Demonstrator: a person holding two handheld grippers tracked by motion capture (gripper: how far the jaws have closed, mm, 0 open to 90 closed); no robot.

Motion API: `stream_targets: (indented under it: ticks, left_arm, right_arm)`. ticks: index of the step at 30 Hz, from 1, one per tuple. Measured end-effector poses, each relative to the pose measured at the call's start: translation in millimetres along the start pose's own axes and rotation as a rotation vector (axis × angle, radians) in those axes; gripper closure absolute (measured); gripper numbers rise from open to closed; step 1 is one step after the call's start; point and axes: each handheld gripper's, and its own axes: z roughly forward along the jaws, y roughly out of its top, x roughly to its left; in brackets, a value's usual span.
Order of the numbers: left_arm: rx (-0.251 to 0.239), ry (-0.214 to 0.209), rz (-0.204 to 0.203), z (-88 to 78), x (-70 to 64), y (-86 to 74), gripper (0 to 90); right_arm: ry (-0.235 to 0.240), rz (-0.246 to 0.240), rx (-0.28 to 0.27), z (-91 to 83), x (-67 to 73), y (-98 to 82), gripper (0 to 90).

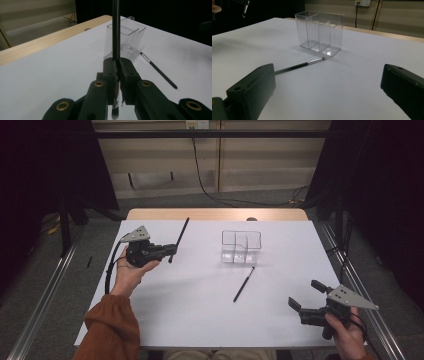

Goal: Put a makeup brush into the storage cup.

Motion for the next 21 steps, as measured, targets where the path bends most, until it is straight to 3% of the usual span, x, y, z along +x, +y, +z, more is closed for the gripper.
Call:
stream_targets:
  ticks: [6, 12, 21]
  left_arm:
    - [0.017, -0.02, 0.014, 0.2, -8.4, 0.9, 84.1]
    - [0.014, -0.086, 0.029, 1.4, -25.7, 4.5, 84.1]
    - [0.08, -0.147, 0.057, 16.4, -44.9, 8.7, 84.1]
  right_arm:
    - [0.002, 0.004, -0.003, -0.3, 0.4, 0.3, 0.0]
    - [0.005, 0.0, -0.003, -0.1, 0.5, 0.3, 0.0]
    - [0.007, -0.004, -0.002, -0.2, 0.2, 0.1, 0.0]
